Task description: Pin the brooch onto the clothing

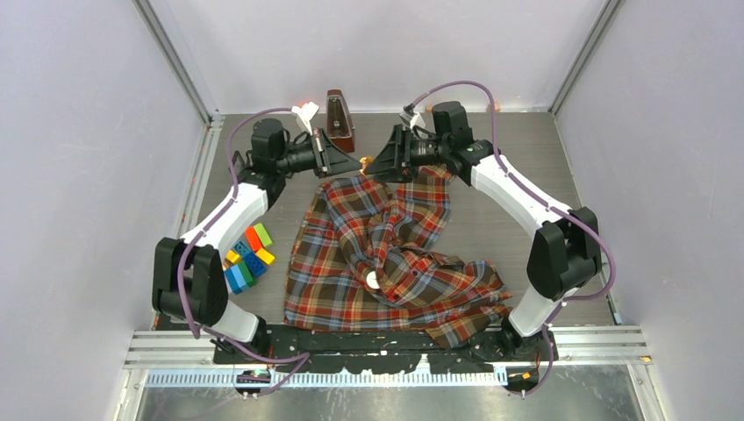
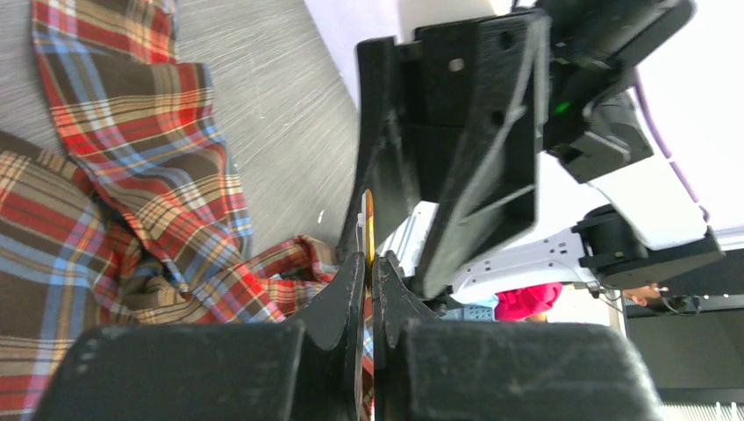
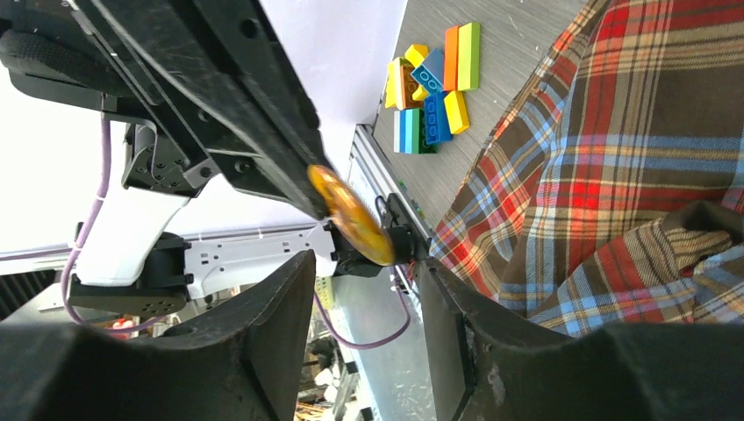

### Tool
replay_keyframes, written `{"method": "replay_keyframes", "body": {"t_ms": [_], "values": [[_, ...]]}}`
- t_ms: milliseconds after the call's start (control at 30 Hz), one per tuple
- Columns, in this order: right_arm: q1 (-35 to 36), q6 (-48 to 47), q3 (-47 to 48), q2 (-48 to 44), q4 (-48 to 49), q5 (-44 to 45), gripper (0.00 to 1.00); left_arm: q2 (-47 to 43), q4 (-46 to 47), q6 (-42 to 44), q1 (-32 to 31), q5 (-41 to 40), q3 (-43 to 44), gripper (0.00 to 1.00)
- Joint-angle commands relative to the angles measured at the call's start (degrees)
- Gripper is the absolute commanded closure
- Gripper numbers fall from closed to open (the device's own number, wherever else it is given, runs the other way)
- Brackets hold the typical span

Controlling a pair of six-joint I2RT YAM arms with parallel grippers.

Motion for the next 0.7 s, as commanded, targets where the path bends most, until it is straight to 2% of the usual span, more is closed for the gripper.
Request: {"method": "replay_keyframes", "body": {"t_ms": [0,133,467,667], "values": [[-0.21,1.82,-1.53,-5.03,3.36,-2.70,0.48,-3.66,7.45,-4.45,-0.31,4.12,0.26,1.00],[-0.21,3.11,-2.98,-6.11,4.99,-1.96,0.53,-3.85,7.39,-4.89,-0.48,5.22,0.63,1.00],[-0.30,3.79,-2.21,-7.76,6.57,-0.14,0.51,-3.44,6.61,-4.88,-1.17,7.05,0.97,1.00],[-0.62,3.88,-2.19,-7.98,6.65,0.16,0.63,-3.01,6.26,-4.92,-1.51,7.90,1.40,1.00]]}}
